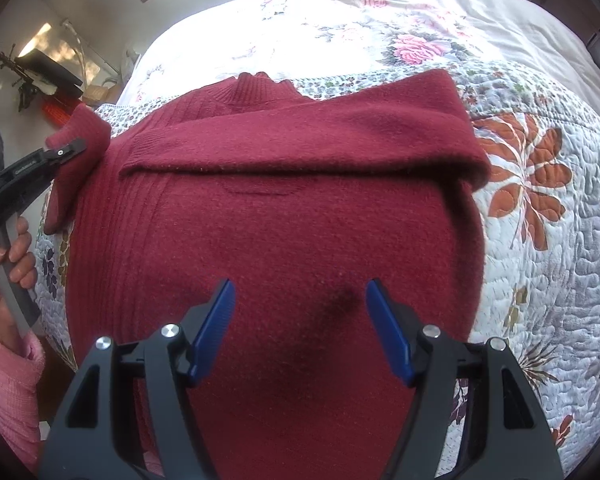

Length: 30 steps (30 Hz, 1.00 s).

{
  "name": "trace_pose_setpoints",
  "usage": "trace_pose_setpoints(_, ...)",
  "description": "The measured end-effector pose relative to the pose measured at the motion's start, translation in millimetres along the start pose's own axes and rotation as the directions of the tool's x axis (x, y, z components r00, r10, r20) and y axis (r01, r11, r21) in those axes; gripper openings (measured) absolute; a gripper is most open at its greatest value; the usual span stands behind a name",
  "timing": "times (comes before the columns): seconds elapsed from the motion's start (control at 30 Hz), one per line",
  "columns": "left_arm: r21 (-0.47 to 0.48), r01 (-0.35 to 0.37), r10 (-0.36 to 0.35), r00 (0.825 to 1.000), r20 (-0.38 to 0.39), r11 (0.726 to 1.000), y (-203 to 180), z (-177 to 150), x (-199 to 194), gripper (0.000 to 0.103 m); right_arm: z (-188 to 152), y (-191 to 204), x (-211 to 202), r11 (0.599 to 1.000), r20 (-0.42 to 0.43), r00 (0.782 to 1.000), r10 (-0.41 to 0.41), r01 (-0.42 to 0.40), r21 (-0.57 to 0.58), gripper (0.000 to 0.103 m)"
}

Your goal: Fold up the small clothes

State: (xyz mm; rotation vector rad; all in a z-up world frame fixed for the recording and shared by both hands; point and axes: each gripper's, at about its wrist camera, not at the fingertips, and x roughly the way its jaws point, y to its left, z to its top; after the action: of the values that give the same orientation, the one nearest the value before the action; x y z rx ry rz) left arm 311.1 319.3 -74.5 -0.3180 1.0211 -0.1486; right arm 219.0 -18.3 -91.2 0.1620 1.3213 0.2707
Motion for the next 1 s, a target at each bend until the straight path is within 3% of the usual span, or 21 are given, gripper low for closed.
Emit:
trace_pose_setpoints(0.2,0.080,0.045,-0.034,0.990,-0.134,0.996,-32,-22,42,0.009,-4,-7,3,1.000,-0.006,1.000,0.013,-0.013,0.012,0.068)
trace_pose_setpoints(0.3,0.112,0.068,-0.046,0.981,-0.191,0.991,-38,-35,54,0.020,-4,-7,4,1.000,-0.010,1.000,0.015,-0.015,0.009,0.068)
trace_pose_setpoints(0.37,0.137,0.168,-0.139,0.970,-0.197,0.976,-44,-42,44,0.040,-5,-7,4,1.000,-0.012,1.000,0.016,-0.016,0.007,0.068)
trace_pose_setpoints(0.43,0.139,0.289,-0.252,0.939,-0.236,0.947,-49,-46,35,0.045,-4,-7,5,1.000,-0.016,1.000,0.012,-0.012,0.008,0.068)
trace_pose_setpoints(0.47,0.135,0.315,-0.277,0.930,-0.243,0.939,-49,-48,29,0.046,-3,-7,6,1.000,-0.018,1.000,0.010,-0.010,0.010,0.068)
trace_pose_setpoints(0.5,0.136,0.309,-0.271,0.932,-0.239,0.941,-46,-48,24,0.046,-2,-6,6,1.000,-0.018,1.000,0.010,-0.010,0.011,0.068)
trace_pose_setpoints(0.6,0.112,0.211,-0.189,0.965,-0.182,0.971,-18,-38,6,0.047,6,2,4,1.000,-0.011,1.000,0.022,-0.022,-0.007,0.068)
trace_pose_setpoints(0.67,0.087,0.047,-0.037,0.992,-0.121,0.995,10,-26,-7,0.047,13,9,4,0.999,-0.007,1.000,0.027,-0.027,-0.026,0.068)
trace_pose_setpoints(0.7,0.082,-0.039,0.046,0.995,-0.089,0.996,24,-22,-13,0.047,16,15,4,0.999,-0.006,1.000,0.029,-0.030,-0.038,0.068)
trace_pose_setpoints(0.73,0.081,-0.116,0.122,0.990,-0.069,0.990,37,-18,-16,0.048,20,20,5,0.998,-0.006,0.999,0.032,-0.032,-0.049,0.068)
trace_pose_setpoints(0.83,0.089,-0.307,0.315,0.944,-0.098,0.948,67,-16,-9,0.049,30,40,9,0.995,-0.014,0.998,0.053,-0.054,-0.081,0.068)
trace_pose_setpoints(0.9,0.071,-0.278,0.287,0.940,-0.185,0.958,88,-20,10,0.049,38,55,13,0.992,-0.023,0.997,0.073,-0.075,-0.101,0.068)
trace_pose_setpoints(1.0,0.003,-0.224,0.222,0.960,-0.169,0.975,102,-20,4,0.050,52,80,20,0.985,-0.041,0.991,0.124,-0.129,-0.119,0.070)
